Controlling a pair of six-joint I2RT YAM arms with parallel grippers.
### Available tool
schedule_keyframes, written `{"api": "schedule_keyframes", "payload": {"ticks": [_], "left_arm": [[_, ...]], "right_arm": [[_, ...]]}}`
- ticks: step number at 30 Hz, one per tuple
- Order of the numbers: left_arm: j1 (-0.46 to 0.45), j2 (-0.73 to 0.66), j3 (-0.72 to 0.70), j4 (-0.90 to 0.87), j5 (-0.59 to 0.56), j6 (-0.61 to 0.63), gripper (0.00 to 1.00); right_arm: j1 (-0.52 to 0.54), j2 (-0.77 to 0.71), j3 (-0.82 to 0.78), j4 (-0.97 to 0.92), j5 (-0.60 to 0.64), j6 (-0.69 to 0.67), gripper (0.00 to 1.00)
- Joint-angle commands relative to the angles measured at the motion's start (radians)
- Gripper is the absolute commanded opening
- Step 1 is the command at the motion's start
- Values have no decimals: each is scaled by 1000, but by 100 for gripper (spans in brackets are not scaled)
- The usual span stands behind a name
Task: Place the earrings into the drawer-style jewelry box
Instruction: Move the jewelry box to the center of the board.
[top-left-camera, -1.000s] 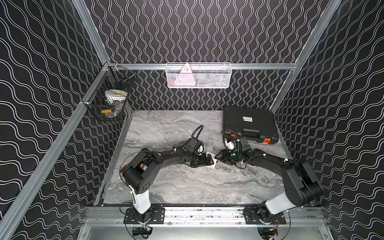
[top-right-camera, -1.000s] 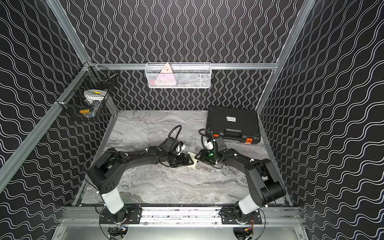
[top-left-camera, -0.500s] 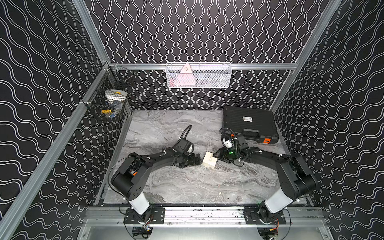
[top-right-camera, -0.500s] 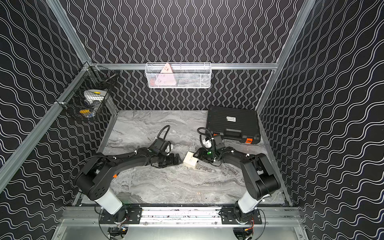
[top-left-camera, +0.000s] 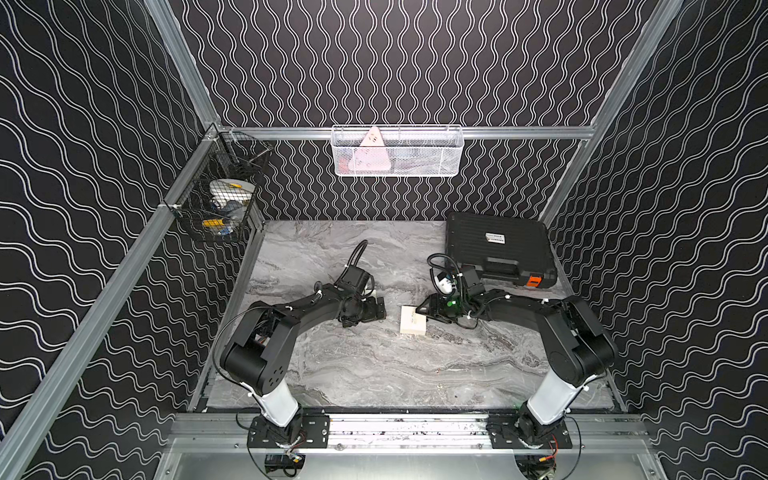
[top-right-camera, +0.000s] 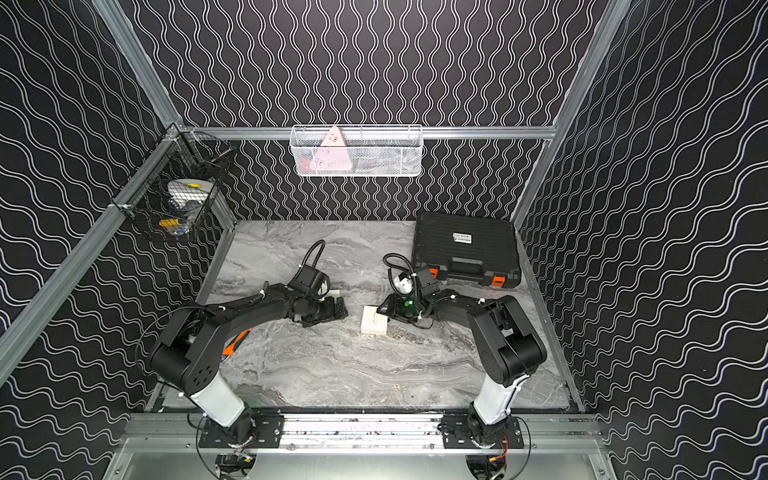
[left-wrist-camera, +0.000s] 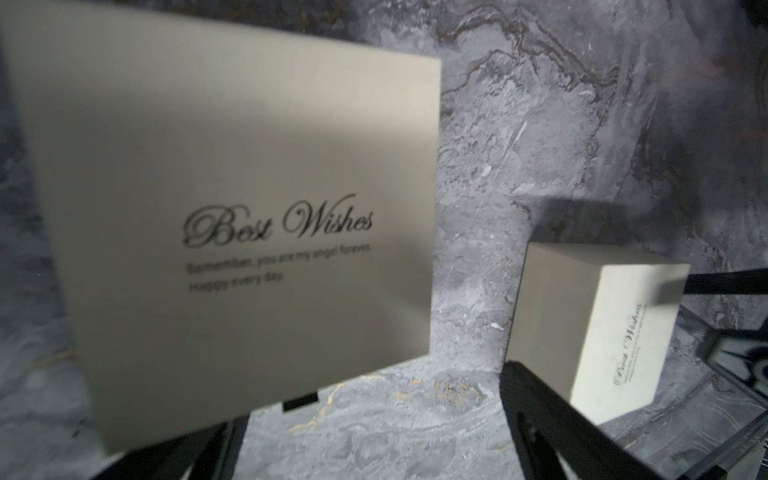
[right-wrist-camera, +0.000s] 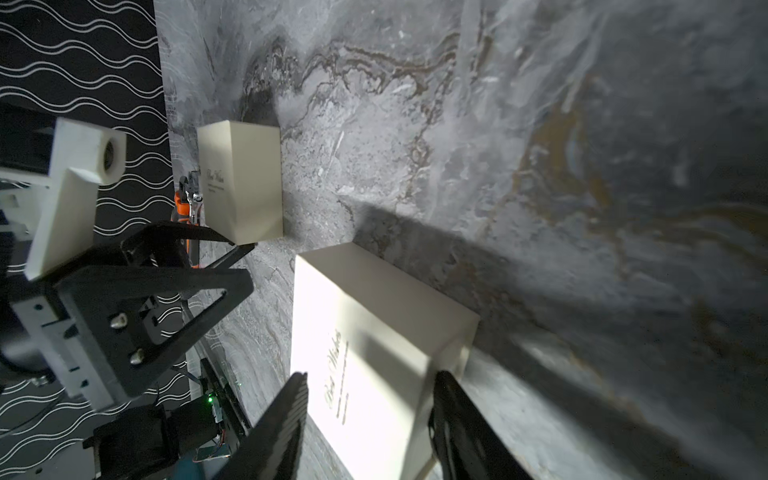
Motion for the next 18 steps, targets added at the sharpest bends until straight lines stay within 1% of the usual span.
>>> {"api": "schedule_keyframes", "payload": {"ticks": [1,4,7,9,13,18], "left_arm": [[2,-33,-18,-23,-14,14,97],[-25,-85,-40,-17,45,3,97],[-119,-122,-28,-22,31,4,98],[-165,-116,-18,13,57,-7,98],[-189,-55,21,74,135,-10,99],[-189,19,103,10,102,43,99]], "right_arm": [[4,5,25,-4,-8,-11,51],[1,-65,28,-95,38,-59,52],[-22,-161,-1,-164,78,-106,50],[-29,-198,-27,-188,94,-131,49],[-42,-203,-72,-160,82,-145,39],[-48,-153,-92,-105,20,-149,31]]}}
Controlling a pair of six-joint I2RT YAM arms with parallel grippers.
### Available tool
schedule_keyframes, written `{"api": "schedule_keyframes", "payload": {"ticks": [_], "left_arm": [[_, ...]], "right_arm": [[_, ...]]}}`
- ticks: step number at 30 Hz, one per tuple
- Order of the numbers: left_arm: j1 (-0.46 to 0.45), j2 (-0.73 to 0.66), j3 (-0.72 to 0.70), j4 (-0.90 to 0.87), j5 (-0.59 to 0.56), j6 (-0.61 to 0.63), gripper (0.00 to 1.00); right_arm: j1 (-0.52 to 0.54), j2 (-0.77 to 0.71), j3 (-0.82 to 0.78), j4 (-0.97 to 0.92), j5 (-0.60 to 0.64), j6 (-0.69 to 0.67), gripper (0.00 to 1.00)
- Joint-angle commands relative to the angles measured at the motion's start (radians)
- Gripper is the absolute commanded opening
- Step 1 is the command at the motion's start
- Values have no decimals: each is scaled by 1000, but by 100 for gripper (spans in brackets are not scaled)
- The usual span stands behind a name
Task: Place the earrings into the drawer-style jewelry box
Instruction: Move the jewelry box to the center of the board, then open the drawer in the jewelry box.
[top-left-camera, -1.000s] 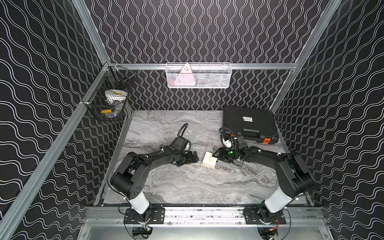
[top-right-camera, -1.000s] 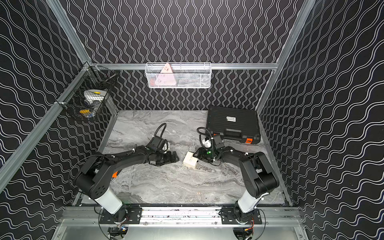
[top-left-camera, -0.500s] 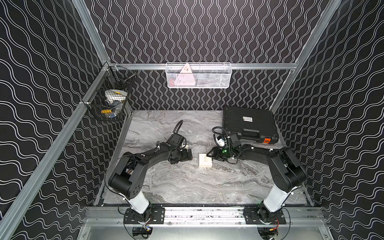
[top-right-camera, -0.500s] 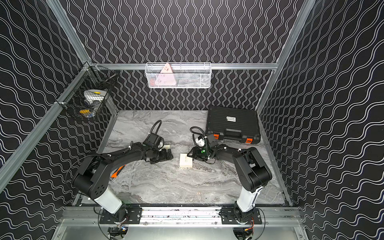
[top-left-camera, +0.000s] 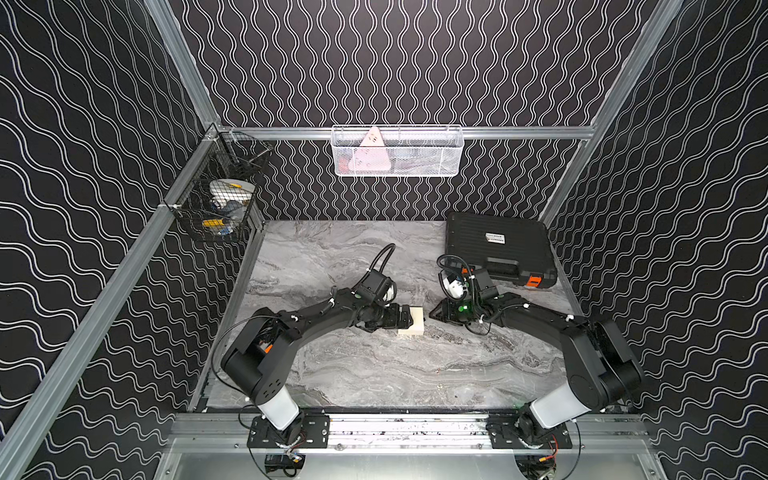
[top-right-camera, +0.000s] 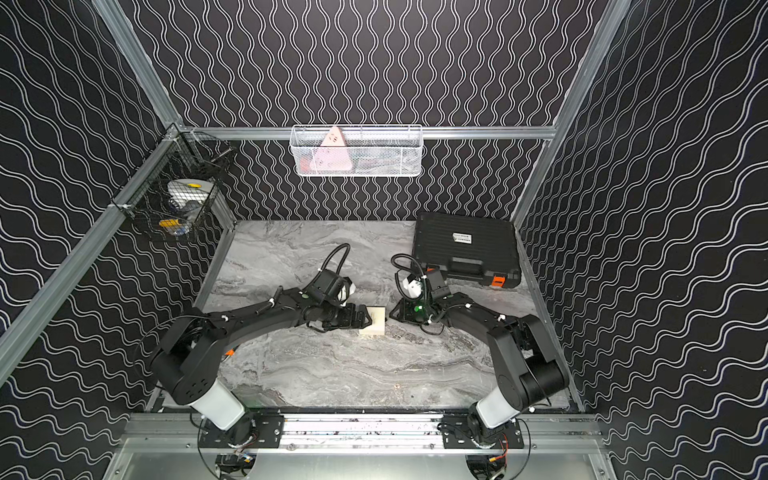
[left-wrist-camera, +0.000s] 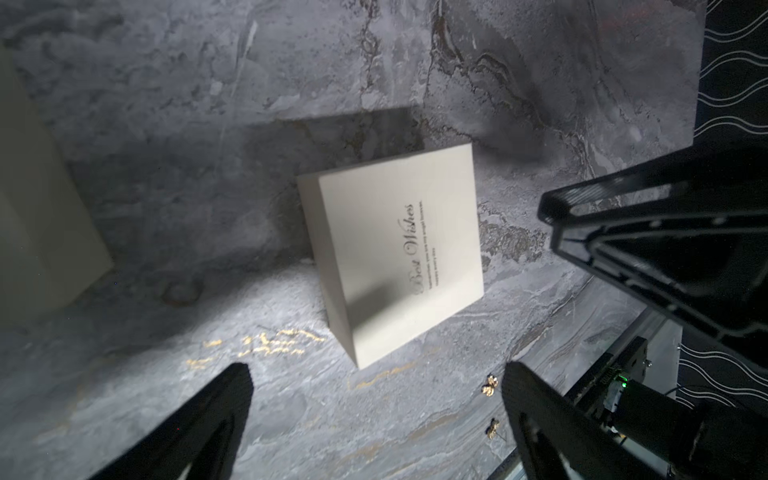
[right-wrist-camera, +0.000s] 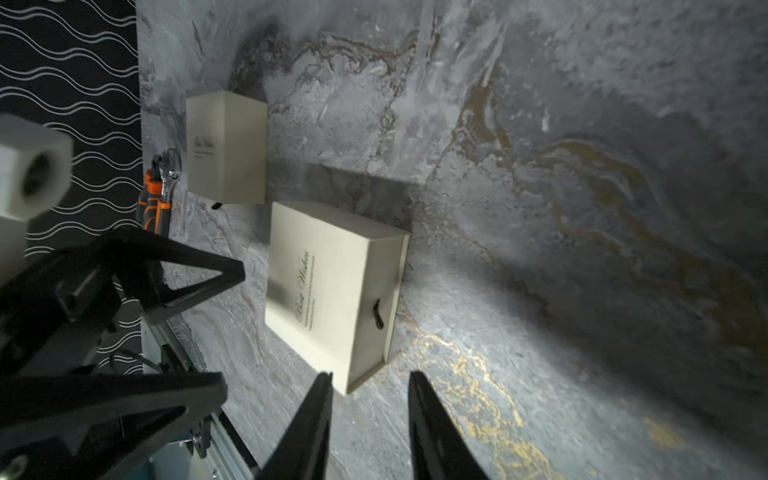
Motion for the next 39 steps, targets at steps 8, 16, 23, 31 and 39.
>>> {"api": "schedule_keyframes", "payload": {"ticks": [8,16,23,31,39], "left_arm": [[-1,96,58,-12,19,48,99],[-1,109,49,-11,19,48,99],[-1,122,48,-24,8,56,99],[0,135,48,-29,-4,65,99],[5,144,70,-81,-59,95,99]], "right_arm": [[-6,64,-15,117,-105,26,26],[-7,113,-23,172,-120,50,24],[-6,148,-27,212,-132,70,21],[-7,182,-37,275,-173,116,17],[-22,197,-70,375,-216,186,7]]}}
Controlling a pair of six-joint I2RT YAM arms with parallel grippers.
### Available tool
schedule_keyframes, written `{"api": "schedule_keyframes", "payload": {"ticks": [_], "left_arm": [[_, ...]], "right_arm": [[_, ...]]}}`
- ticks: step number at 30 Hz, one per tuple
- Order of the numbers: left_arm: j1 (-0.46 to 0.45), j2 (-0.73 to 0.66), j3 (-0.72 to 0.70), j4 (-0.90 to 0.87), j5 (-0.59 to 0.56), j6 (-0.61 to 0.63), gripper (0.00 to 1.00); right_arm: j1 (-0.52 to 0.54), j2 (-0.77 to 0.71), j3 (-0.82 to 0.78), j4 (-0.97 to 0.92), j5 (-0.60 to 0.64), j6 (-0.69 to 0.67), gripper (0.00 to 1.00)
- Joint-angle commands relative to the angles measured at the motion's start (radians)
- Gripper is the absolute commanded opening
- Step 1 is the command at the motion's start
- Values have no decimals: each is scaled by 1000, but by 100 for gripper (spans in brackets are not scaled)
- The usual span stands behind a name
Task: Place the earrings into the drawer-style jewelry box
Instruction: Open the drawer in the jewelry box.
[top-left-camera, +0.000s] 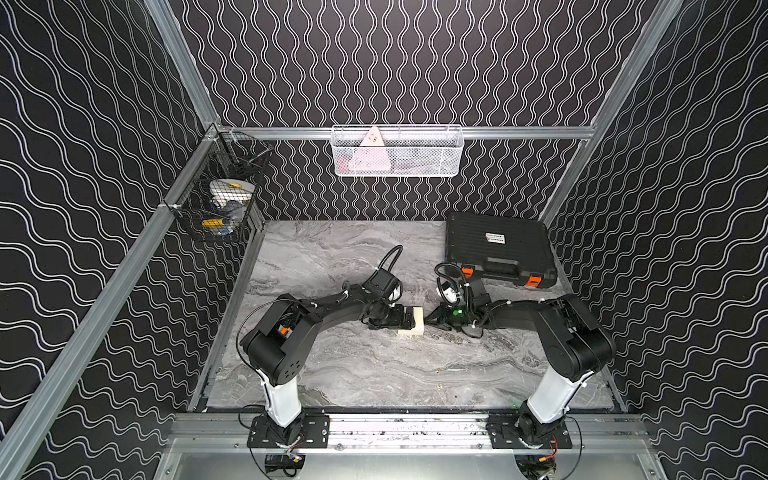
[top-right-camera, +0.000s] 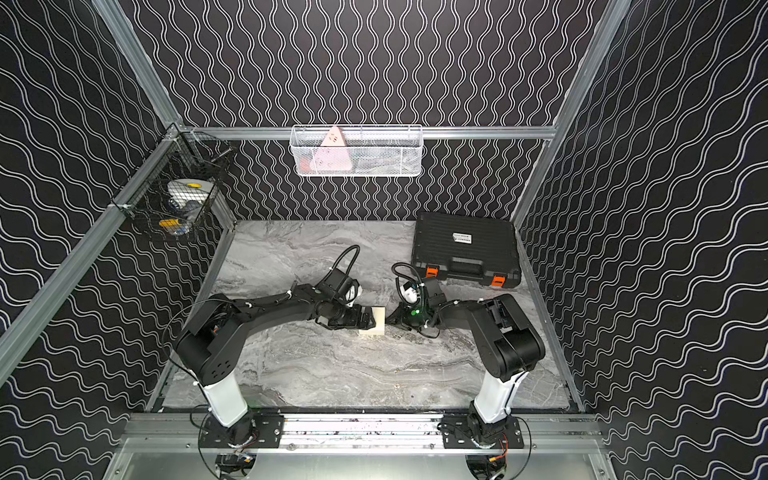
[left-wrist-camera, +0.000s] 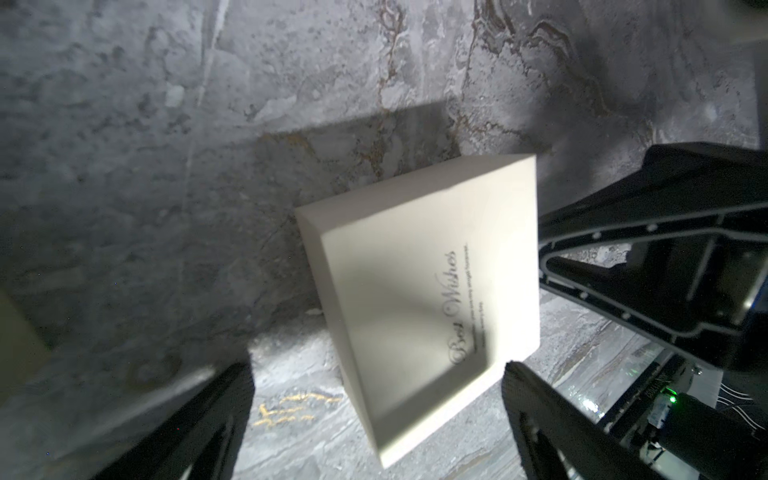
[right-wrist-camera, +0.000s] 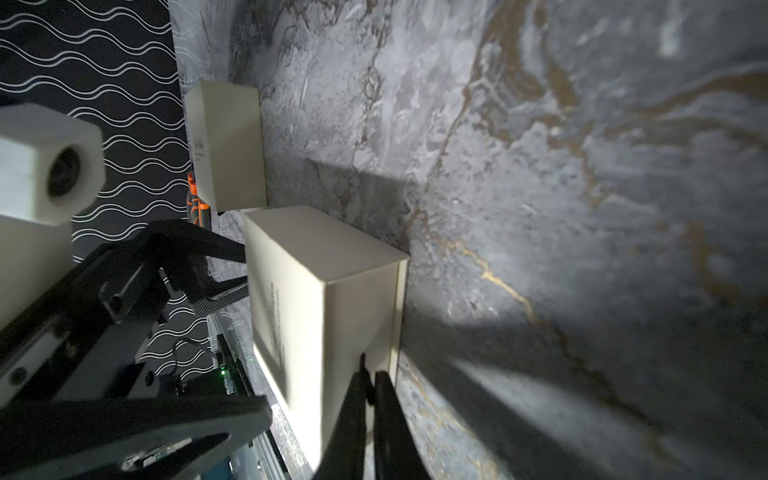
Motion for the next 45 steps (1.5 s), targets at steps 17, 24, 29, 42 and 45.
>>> {"api": "schedule_keyframes", "payload": {"ticks": [17,24,29,42,45], "left_arm": [[4,52,-45,-132,-260,-18,95],[8,56,-65,-135,-280,-26,95],[11,63,-73,-128,-274,-28,95],[14,69,-68,-130,-276,-21,95],[13,67,-71,-126,-274,-21,95]], "right_arm": [[-9,-36,-34,18,48,41,0],[-32,-70,-45,-41,86,28,0],[-67,-101,-66,-85,107,6,0],[-119,-146,-96,-125,129,-8,0],[-122,-145,-92,-128,133,-8,0]]}}
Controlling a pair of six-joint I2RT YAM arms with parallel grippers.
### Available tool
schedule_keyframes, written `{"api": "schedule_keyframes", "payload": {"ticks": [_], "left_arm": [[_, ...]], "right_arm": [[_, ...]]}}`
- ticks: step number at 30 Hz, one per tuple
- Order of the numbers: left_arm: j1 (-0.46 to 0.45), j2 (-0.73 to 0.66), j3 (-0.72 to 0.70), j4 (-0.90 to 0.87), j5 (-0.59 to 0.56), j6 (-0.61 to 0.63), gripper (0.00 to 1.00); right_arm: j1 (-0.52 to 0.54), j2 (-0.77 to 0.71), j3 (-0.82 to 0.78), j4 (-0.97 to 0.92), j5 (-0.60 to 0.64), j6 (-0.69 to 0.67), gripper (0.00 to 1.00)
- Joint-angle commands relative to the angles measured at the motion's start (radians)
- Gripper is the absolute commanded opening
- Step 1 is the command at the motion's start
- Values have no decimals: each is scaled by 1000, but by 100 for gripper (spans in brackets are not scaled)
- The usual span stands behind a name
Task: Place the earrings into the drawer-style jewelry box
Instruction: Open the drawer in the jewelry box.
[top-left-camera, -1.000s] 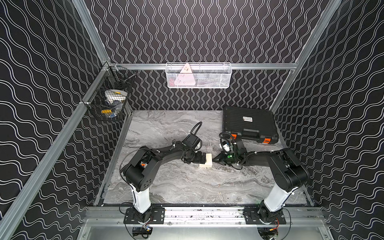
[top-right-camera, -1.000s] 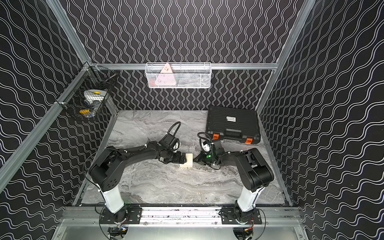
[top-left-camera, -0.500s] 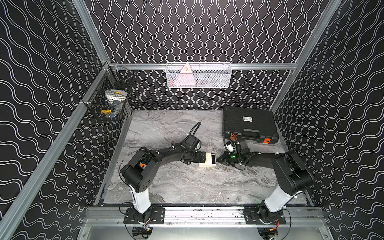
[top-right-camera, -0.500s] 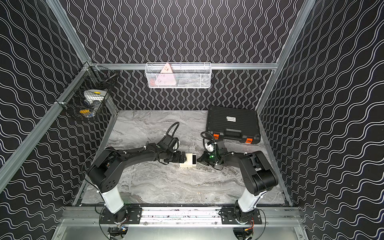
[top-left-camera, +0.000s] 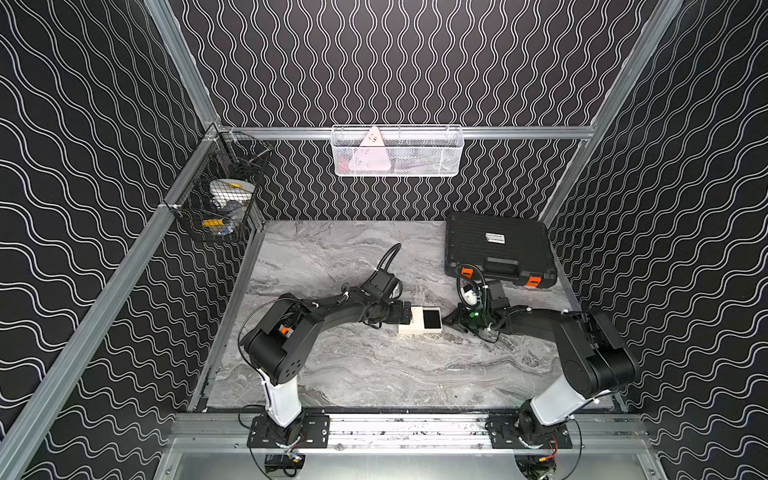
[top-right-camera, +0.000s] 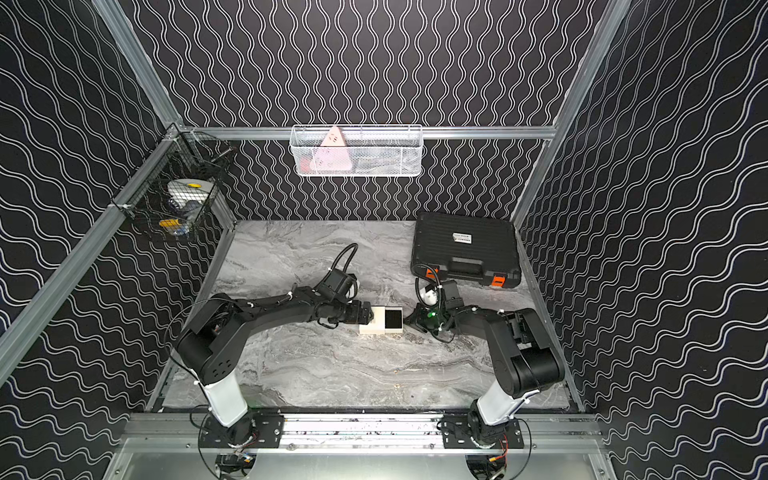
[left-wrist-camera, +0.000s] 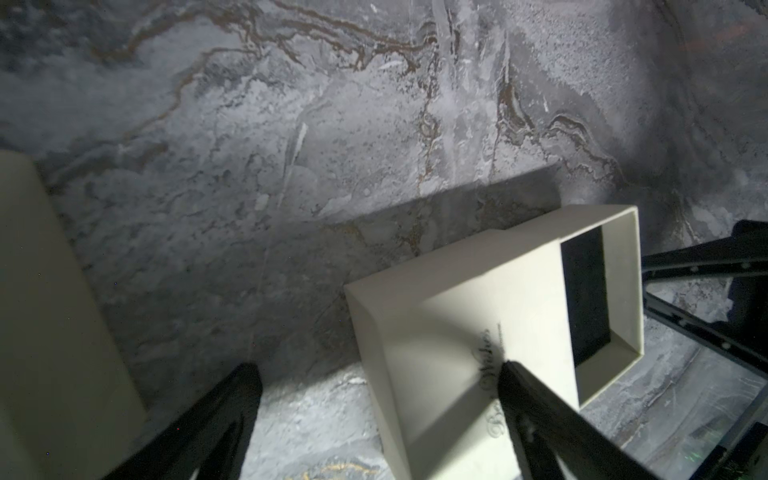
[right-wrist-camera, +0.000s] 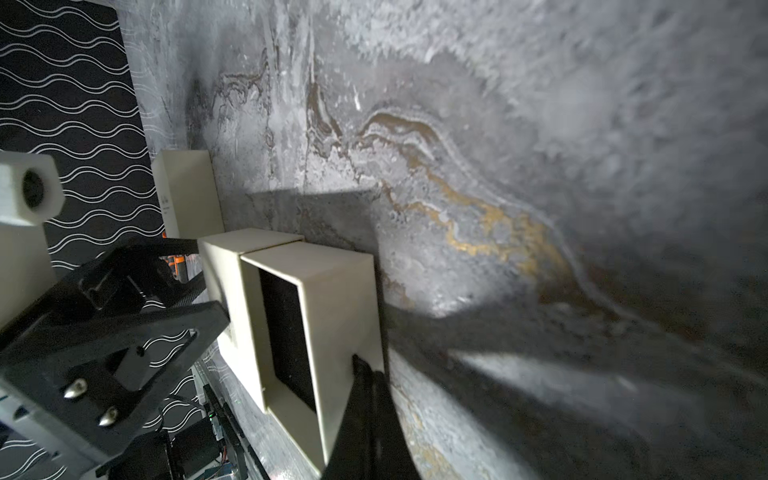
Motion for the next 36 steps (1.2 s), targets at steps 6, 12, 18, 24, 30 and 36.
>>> {"api": "schedule_keyframes", "payload": {"ticks": [6,12,18,24,30,36], "left_arm": [[7,44,-28,-246,-131,-4,95],[7,49,-29,-240,-126,-1,95],[7,46,-27,-236,-125,3,95],[7,45,-30,-235,-127,6,96],[5,35,-22,-228,-112,10,98],[-3,-95,95,-327,-138,7,99]], "right_arm": [[-10,-5,8,-37,33,-13,0],[-12,12,18,-33,24,-14,0],[-12,19,25,-37,29,-11,0],[-12,29,35,-38,36,-10,0],[-15,5,48,-80,34,-17,16],[-42,-139,75,-202,119,-45,47]]}}
